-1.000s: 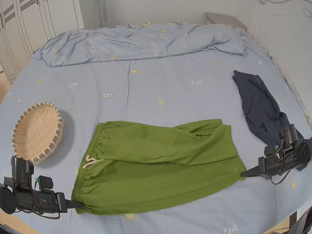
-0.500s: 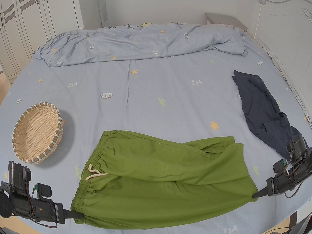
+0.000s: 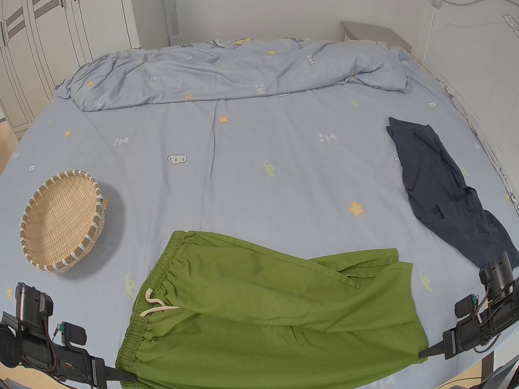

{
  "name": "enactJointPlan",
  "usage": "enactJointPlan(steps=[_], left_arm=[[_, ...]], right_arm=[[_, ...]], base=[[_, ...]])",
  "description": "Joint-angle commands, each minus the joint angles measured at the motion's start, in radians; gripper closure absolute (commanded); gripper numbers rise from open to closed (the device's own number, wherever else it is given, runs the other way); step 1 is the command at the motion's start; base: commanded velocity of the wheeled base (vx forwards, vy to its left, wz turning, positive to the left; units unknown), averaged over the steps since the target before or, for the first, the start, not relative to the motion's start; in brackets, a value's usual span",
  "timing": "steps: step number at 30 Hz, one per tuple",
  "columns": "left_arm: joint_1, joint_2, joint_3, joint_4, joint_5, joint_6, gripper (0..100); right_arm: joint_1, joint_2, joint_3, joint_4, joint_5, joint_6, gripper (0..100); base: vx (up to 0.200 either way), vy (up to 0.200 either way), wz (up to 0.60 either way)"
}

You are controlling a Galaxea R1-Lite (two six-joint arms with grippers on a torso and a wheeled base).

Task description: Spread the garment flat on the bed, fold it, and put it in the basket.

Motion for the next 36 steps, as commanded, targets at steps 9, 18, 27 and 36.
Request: enactJointPlan(steps=[9,18,27,36], left_arm=[[-0.025,0.083,0.000,-0.005,-0.004,0.001,100],[-0.036,0.071,0.015,-0.007,-0.004,0.001,0],[0.131,-0.018,-0.068,-0.004,-0.013,-0.007,0],[0.130,0.180,-0.537,0.012,-0.024,-0.041,0]], right_arm=[[0.036,0.046,0.019,-0.012,0.004,0.001,0],[0.034,0.055,0.034,-0.058,0.004,0.004,0],[0.028,-0.031,-0.044,-0.133,0.004,0.111,0],[0.022,0.083,-0.481,-0.131,0.001,0.129,0]], base=[[0.000,0.000,0.00],[0.000,0.000,0.00],[0.000,0.000,0.00],[0.000,0.000,0.00]])
